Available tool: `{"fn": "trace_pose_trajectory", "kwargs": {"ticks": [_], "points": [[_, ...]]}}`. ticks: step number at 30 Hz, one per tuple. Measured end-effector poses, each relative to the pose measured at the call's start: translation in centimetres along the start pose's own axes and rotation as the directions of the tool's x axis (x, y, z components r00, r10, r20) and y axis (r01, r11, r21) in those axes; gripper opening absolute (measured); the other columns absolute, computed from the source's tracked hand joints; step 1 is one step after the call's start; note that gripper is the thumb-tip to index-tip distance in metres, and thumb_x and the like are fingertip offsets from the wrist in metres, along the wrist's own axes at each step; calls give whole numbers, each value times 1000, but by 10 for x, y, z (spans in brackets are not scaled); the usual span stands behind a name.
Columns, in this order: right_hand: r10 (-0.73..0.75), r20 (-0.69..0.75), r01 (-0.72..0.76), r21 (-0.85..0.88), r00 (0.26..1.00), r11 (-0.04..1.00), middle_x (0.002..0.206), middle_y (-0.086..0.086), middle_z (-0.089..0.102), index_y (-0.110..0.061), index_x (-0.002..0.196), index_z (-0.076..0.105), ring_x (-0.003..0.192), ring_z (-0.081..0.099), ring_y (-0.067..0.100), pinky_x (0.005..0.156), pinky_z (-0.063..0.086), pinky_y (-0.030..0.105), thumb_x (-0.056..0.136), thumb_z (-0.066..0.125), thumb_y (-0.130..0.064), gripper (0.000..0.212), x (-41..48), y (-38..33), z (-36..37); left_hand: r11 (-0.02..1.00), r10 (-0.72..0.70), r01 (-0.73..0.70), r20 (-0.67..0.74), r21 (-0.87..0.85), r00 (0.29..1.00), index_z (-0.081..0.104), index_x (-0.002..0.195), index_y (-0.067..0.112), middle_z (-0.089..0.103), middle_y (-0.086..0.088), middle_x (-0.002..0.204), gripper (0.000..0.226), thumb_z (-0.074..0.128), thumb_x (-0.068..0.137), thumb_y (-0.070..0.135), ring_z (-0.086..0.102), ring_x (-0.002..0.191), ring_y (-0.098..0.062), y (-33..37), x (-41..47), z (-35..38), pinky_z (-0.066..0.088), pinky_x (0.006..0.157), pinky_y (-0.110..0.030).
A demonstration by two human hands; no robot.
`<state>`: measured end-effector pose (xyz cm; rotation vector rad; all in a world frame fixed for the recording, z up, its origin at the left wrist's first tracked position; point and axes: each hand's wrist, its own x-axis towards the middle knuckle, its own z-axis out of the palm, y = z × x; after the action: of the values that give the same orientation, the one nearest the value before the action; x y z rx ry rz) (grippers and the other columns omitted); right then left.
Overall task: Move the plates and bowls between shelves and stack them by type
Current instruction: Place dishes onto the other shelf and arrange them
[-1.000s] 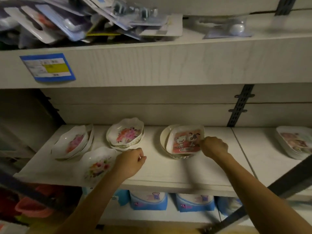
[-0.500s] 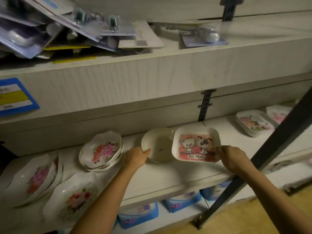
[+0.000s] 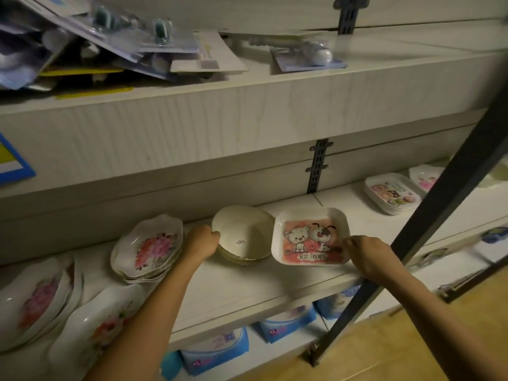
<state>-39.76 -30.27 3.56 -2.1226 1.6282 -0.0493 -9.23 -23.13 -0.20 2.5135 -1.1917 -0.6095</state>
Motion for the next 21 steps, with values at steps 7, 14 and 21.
{"fn": "trace_pose_trajectory", "kwargs": {"ticks": [7,14,21], "points": [[17,-47,-12,89,999,996,97,10,68,-13,96,65,84,63,25,83,52,41,97,32,-40,43,-19,3,1,986,63,-70,-52,-150,997,38,59,8,38,-10,61,29,44,87,15,36,59,-20,-12,-23,-26,21,53,-29],[25,-64,-10,227,998,974,85,4,67,-14,93,67,76,63,17,74,53,30,97,35,-40,42,-69,21,3,941,158,-147,10,-304,987,56,71,-2,46,-7,59,26,48,91,12,41,56,-17,-25,-71,-42,27,54,-25],[16,-110,7,207,994,978,85,8,67,-13,90,68,68,56,15,62,44,25,97,34,-37,42,-113,58,-4,889,170,-132,46,-439,984,50,57,6,40,-4,51,34,49,91,8,35,51,-17,-18,-111,-27,24,53,-26]]}}
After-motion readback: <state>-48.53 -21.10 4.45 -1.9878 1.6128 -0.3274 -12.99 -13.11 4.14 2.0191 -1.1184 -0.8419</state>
